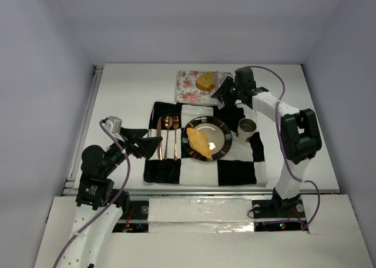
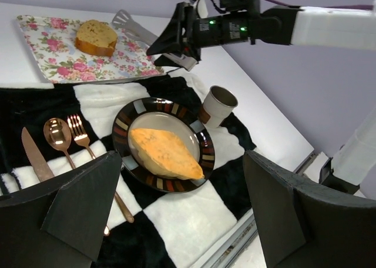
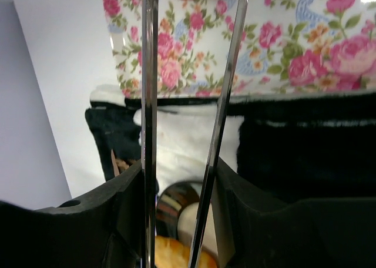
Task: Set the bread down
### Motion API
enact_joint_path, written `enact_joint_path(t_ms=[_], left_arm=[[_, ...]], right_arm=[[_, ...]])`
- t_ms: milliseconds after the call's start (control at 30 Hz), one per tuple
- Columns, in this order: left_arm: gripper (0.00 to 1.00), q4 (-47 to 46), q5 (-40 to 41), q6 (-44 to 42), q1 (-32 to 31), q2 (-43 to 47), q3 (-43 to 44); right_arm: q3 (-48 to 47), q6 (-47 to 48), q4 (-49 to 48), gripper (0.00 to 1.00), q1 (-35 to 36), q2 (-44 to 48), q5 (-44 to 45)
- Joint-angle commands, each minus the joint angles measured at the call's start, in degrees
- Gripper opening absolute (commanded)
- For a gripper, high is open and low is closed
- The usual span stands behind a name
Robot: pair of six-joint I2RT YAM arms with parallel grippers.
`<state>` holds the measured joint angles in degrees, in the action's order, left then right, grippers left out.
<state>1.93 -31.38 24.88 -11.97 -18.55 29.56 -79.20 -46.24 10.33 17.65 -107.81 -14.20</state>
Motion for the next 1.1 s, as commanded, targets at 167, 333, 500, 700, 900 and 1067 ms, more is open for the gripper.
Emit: enact_joint_path(t_ms=[167, 333, 500, 700, 900, 1067], left_arm=[[0.82, -3.0, -0.2, -0.4, -1.0, 0.9, -0.6], [0.82, -2.9, 0.3, -0.3, -1.0, 0.6, -0.6], [0.82, -2.8, 0.4, -0.3, -1.0, 0.4, -0.6], [0.82, -2.9, 0.4, -0.4, -1.0, 0.0, -0.6], [0.82, -3.0, 0.4, -0.3, -1.0, -0.2, -0.6], [0.82, -3.1, 0.4, -0.3, -1.0, -0.4, -0.7]], right_arm=[[-8.3, 2.2, 1.2, 0.47, -1.7, -6.2, -1.9], [-8.8, 2.2, -0.6, 0.45, -1.7, -9.6, -5.5], [-7.5, 1.7, -4.0, 0.39, -1.7, -10.8, -7.8], [-4.5, 1.1, -6.9, 0.23, -1.7, -8.5, -8.1], [2.1, 4.1, -6.7, 0.20, -1.7, 2.4, -6.4], [11.3, 6.3, -4.9, 0.20, -1.0, 16.5, -8.9]])
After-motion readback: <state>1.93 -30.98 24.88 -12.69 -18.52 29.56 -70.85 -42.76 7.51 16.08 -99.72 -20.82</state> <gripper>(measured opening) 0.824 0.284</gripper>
